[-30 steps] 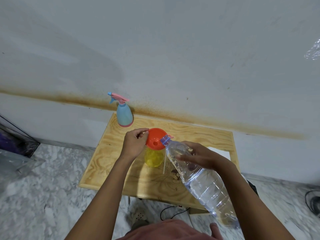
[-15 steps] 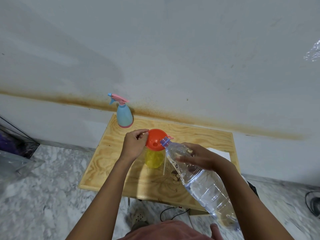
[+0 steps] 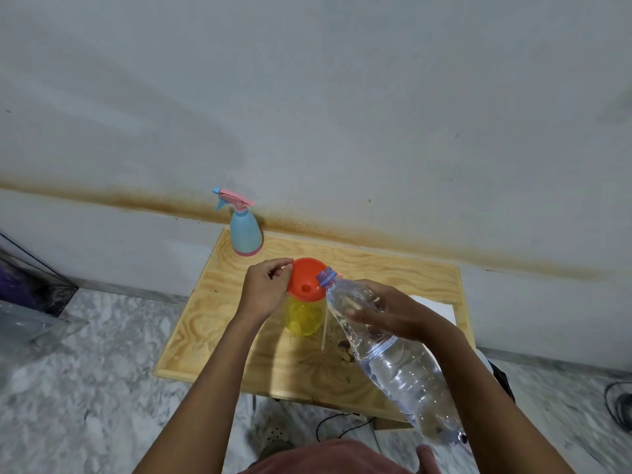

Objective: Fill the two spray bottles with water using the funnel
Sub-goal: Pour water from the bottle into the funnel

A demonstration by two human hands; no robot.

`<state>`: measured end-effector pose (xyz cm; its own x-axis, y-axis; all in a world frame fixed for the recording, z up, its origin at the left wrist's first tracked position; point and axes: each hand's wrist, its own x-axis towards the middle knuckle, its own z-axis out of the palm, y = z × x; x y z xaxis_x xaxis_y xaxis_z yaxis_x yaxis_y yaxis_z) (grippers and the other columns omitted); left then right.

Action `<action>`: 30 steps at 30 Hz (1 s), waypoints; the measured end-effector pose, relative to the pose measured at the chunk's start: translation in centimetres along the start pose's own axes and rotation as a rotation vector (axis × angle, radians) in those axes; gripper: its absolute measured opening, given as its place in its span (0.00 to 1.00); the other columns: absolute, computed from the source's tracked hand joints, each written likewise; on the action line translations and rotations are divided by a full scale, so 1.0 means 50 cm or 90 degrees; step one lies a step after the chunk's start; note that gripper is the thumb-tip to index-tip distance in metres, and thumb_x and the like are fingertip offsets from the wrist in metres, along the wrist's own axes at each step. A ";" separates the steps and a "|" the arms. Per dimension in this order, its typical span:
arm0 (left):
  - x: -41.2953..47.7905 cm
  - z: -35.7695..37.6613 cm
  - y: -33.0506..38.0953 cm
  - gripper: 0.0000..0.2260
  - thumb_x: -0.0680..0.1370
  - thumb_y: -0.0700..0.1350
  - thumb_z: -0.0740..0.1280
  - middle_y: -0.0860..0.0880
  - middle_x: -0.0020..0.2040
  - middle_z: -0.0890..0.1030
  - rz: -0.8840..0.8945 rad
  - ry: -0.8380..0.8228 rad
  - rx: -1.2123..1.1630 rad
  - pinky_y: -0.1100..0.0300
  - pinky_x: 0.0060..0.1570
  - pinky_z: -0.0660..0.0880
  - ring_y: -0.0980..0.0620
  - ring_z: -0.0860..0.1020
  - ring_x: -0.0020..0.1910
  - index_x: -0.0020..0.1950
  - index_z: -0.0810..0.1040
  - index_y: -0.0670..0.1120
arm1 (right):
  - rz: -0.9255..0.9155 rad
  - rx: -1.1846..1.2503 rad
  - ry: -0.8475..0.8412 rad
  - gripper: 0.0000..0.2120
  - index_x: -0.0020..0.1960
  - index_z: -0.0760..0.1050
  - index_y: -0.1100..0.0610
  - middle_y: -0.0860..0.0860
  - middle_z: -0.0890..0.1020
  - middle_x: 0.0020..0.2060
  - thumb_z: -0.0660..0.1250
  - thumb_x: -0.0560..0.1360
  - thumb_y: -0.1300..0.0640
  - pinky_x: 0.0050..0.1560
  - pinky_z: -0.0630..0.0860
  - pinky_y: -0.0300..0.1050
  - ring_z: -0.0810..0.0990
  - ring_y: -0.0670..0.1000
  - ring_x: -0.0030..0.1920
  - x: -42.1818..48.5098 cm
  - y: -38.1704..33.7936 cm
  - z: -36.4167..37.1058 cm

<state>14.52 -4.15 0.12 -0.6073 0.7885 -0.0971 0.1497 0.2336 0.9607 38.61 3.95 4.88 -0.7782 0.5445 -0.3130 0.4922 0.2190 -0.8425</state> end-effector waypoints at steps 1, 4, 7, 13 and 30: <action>-0.001 0.000 0.000 0.09 0.80 0.42 0.67 0.47 0.40 0.79 0.001 -0.001 0.001 0.53 0.48 0.79 0.53 0.75 0.41 0.58 0.84 0.43 | -0.009 0.001 0.011 0.29 0.71 0.69 0.45 0.46 0.83 0.54 0.70 0.73 0.40 0.43 0.83 0.45 0.85 0.48 0.48 -0.001 -0.001 -0.001; -0.001 -0.001 0.001 0.09 0.80 0.41 0.68 0.47 0.40 0.80 0.002 0.000 -0.003 0.52 0.48 0.79 0.53 0.76 0.41 0.57 0.84 0.44 | -0.043 0.023 0.058 0.26 0.67 0.69 0.39 0.45 0.82 0.54 0.71 0.72 0.40 0.40 0.81 0.41 0.84 0.46 0.49 -0.008 0.003 -0.006; -0.002 -0.001 0.002 0.09 0.80 0.42 0.68 0.49 0.38 0.79 0.000 -0.003 0.001 0.54 0.46 0.79 0.54 0.75 0.39 0.58 0.84 0.44 | -0.078 0.056 0.149 0.26 0.64 0.69 0.33 0.40 0.80 0.57 0.72 0.69 0.36 0.43 0.80 0.41 0.83 0.44 0.50 -0.017 0.007 -0.019; -0.002 0.000 0.009 0.09 0.80 0.42 0.67 0.50 0.36 0.78 0.000 -0.006 0.011 0.53 0.48 0.80 0.54 0.76 0.39 0.58 0.83 0.43 | -0.128 0.119 0.357 0.27 0.65 0.68 0.33 0.40 0.77 0.60 0.70 0.67 0.40 0.43 0.79 0.42 0.80 0.48 0.55 -0.025 0.008 -0.057; -0.002 -0.004 0.017 0.08 0.79 0.42 0.68 0.46 0.40 0.80 -0.029 -0.002 0.016 0.44 0.53 0.81 0.51 0.78 0.42 0.55 0.85 0.46 | -0.075 0.132 0.613 0.35 0.73 0.57 0.39 0.47 0.71 0.72 0.72 0.73 0.43 0.68 0.73 0.55 0.69 0.48 0.72 0.080 0.020 -0.068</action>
<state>14.58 -4.15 0.99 -0.6109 0.7790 -0.1411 0.1420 0.2832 0.9485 37.32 9.13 4.26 -0.1239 0.9740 0.1899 0.2829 0.2181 -0.9340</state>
